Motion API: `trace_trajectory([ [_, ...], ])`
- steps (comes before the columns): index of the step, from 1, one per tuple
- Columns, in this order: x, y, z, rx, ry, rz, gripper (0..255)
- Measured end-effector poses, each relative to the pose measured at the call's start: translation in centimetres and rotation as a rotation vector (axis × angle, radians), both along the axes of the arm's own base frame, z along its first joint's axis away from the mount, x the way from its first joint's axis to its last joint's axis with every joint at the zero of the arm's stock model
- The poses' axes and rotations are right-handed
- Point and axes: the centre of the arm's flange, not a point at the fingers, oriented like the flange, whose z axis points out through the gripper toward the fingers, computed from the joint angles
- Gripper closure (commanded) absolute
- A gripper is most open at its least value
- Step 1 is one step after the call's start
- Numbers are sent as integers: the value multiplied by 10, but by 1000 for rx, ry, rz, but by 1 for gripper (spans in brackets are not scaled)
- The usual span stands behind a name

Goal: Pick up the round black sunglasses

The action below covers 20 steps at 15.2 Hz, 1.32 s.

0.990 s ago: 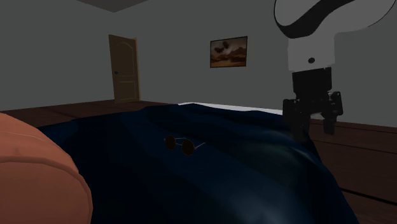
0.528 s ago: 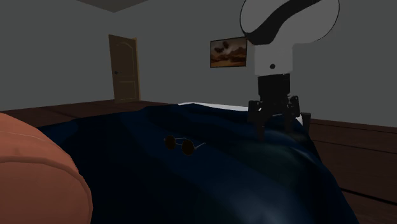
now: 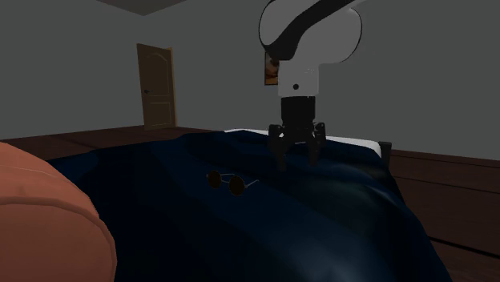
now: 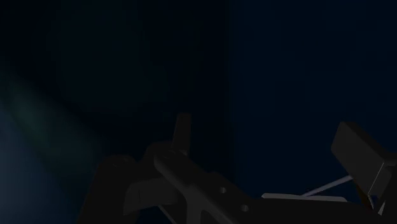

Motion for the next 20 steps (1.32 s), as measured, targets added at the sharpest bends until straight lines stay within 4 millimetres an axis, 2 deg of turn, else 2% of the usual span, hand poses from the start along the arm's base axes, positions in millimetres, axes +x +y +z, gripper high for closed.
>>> trace_trajectory([
  [9,59,96,-1,80,7,132,0],
  [14,79,148,-3,122,11,201,0],
  [20,85,156,-27,129,12,211,0],
])
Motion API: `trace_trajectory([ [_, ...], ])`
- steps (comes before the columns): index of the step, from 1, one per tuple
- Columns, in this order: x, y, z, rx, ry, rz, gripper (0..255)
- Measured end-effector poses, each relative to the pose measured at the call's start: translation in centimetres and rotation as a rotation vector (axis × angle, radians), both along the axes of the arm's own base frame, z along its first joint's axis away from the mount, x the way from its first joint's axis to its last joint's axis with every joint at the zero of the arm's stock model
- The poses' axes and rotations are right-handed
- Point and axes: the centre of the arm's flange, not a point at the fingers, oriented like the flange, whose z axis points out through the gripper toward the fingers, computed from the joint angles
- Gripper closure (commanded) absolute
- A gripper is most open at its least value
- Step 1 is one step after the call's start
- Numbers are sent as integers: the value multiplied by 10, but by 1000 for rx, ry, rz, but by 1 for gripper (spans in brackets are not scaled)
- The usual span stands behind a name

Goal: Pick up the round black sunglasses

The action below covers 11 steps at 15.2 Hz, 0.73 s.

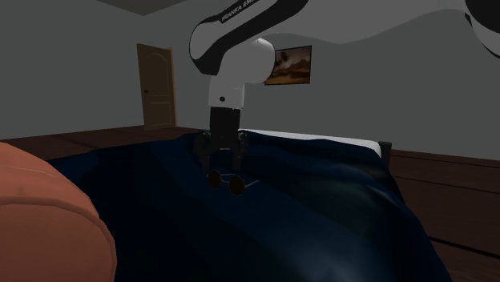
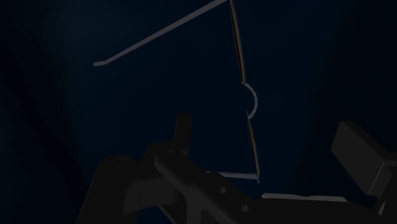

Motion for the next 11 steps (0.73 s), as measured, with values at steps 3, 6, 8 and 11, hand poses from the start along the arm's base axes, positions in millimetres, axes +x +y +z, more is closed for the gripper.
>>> trace_trajectory([
  [3,0,0,-12,0,0,0,255],
  [6,0,0,-13,0,0,0,255],
  [8,0,0,-13,0,0,0,255],
  [11,0,0,-13,0,0,0,255],
])
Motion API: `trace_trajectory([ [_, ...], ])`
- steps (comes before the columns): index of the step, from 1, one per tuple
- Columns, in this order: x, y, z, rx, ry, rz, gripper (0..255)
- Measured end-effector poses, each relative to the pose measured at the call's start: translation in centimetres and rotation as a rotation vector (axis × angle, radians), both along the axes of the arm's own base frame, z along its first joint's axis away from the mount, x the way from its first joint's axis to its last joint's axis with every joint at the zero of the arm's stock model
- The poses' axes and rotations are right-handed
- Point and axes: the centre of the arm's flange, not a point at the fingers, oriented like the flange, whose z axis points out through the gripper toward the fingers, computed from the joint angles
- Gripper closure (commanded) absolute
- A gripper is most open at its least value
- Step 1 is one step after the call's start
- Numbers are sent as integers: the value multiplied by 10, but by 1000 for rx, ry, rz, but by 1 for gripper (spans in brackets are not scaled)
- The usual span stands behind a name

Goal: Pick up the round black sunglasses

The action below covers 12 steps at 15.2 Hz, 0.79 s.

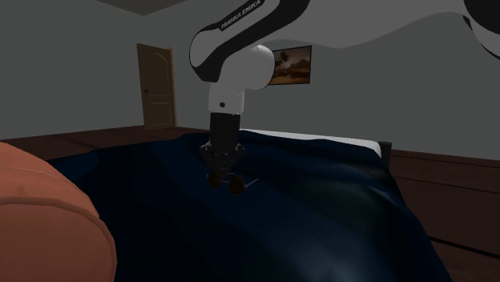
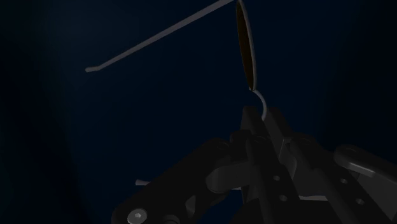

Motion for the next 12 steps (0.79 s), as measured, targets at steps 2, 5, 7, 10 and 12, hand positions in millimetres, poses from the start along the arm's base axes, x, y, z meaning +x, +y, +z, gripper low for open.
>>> trace_trajectory([
  [2,0,0,0,0,0,0,255],
  [5,0,0,12,0,0,0,255],
  [7,0,1,21,0,0,0,255],
  [10,1,-1,37,0,0,0,255],
  [12,0,-1,48,0,0,0,255],
])
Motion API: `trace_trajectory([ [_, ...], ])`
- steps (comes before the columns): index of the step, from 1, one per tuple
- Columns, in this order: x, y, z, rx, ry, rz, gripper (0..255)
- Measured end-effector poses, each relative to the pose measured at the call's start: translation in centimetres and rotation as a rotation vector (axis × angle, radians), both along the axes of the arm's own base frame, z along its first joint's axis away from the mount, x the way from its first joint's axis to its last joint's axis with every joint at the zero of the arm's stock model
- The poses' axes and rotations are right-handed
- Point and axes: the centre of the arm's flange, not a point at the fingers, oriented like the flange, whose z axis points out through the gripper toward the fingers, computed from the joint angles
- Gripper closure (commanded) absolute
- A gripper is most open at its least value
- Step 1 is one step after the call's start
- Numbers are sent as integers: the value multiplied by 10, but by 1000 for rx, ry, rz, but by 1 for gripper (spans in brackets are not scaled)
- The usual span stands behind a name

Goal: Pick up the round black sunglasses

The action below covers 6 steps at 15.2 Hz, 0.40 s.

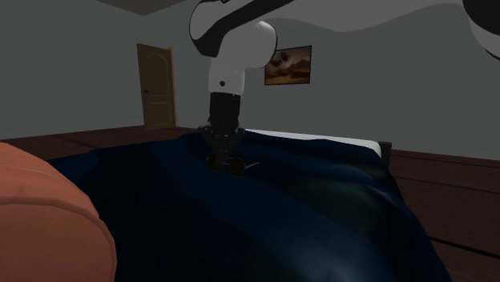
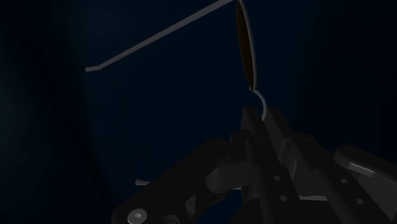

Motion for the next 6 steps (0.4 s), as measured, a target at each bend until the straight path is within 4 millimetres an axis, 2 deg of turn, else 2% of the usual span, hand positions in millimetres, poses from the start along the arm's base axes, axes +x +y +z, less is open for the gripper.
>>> trace_trajectory([
  [6,0,1,29,0,0,0,255],
])
